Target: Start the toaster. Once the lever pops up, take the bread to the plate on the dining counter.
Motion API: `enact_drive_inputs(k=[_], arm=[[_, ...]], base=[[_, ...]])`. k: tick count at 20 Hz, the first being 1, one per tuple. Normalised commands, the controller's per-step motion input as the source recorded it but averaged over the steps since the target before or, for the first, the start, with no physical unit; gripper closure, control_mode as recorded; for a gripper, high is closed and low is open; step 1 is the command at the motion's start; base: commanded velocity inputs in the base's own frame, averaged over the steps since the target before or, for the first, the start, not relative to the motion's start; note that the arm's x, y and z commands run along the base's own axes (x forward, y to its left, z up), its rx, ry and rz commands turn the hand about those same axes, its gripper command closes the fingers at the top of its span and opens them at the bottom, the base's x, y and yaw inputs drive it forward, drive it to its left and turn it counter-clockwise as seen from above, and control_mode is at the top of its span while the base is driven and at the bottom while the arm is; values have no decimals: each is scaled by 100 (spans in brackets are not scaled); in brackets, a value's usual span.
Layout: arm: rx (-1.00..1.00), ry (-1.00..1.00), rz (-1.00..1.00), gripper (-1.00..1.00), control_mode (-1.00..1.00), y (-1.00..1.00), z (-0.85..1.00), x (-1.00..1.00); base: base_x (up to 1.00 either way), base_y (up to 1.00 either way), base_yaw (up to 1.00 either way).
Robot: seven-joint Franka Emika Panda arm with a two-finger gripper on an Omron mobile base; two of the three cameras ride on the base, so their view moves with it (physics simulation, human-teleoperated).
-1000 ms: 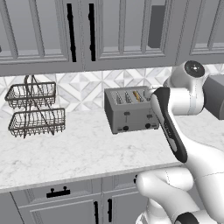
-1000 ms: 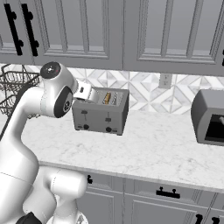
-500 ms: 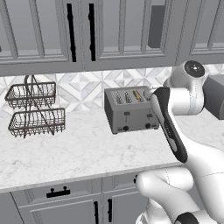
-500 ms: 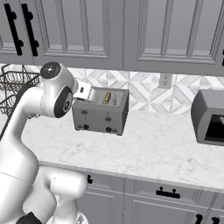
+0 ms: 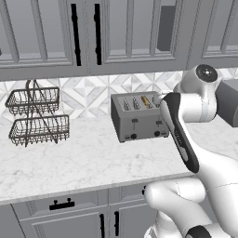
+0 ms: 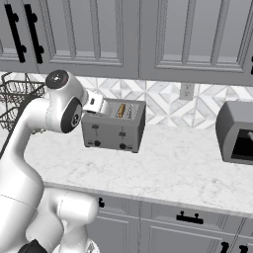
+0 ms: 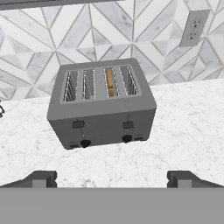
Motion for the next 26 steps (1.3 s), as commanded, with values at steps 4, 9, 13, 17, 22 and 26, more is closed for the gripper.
enact_drive_inputs(k=[4,9,13,17,22,26], arm=[[0,0,0,-100,-100,0,0,0],[0,0,0,-100,-100,0,0,0],[0,0,0,-100,-100,0,0,0],[0,0,0,-100,-100,0,0,0],[0,0,0,-100,-100,0,0,0],[0,0,0,-100,-100,0,0,0]], base=[[0,0,0],[0,0,0],[0,0,0],[0,0,0],[0,0,0],[0,0,0]])
